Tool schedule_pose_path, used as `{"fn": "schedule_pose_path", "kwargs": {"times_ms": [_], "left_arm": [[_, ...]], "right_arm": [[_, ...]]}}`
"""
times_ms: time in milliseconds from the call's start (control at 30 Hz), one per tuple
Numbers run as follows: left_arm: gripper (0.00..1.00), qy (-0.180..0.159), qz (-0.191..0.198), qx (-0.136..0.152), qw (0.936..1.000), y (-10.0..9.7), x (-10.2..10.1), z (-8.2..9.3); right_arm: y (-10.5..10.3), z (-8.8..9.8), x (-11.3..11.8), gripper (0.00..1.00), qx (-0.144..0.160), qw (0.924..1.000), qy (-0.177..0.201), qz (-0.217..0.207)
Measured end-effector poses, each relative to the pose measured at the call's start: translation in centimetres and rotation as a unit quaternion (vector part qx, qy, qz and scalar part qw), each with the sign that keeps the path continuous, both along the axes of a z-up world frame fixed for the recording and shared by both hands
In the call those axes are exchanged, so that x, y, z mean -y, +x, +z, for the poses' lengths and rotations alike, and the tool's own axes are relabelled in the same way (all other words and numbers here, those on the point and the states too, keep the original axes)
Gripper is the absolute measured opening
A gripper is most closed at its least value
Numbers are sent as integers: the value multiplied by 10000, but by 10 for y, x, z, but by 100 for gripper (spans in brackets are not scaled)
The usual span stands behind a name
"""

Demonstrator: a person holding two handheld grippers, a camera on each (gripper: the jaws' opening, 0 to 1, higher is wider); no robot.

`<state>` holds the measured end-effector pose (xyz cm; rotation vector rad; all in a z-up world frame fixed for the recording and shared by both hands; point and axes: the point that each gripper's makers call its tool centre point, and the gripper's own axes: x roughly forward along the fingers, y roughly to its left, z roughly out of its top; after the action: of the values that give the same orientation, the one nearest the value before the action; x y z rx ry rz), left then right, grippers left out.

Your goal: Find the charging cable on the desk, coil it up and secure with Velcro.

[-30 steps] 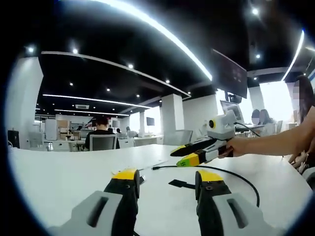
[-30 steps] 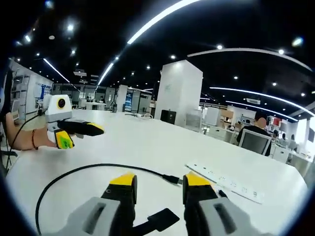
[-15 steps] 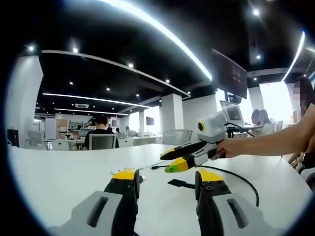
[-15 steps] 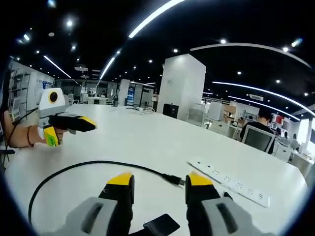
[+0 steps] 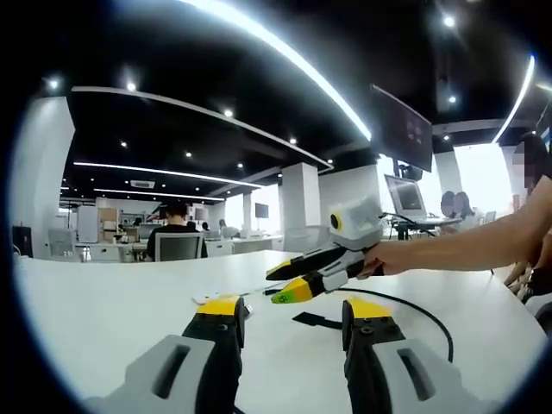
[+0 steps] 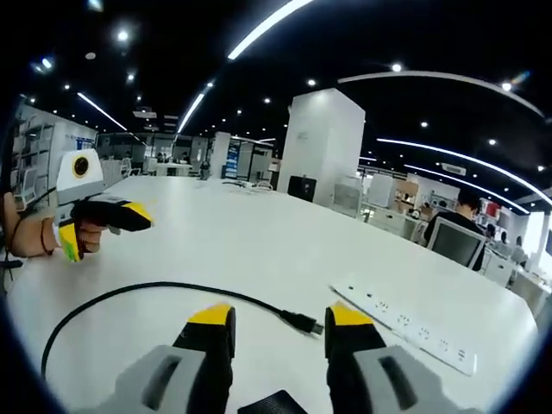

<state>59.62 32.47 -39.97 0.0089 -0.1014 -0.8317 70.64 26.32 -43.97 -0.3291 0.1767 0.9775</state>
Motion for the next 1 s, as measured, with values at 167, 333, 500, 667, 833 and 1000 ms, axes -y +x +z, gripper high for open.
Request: {"fn": "schedule_pose_path", "kwargs": {"times_ms": [167, 333, 500, 667, 833, 1000], "left_arm": [[46, 7, -10, -1, 10000, 0, 0, 0], [46, 10, -11, -1, 10000, 0, 0, 0], [46, 32, -21, -10, 10000, 0, 0, -1], [46, 0, 5, -13, 10000, 1, -2, 0], [46, 7, 18, -16, 10000, 1, -3, 0], [46, -5, 21, -29, 10000, 2, -3, 0]], "right_arm": [[5, -4, -8, 42, -32, 9999, -106, 63], [9, -7, -13, 42, -59, 9999, -131, 75], [13, -14, -16, 43, -128, 9997, -168, 78], [14, -15, -18, 43, -161, 9997, -179, 86], [16, -16, -21, 43, -153, 9997, -181, 90], [19, -17, -20, 43, -159, 9996, -204, 69]]}}
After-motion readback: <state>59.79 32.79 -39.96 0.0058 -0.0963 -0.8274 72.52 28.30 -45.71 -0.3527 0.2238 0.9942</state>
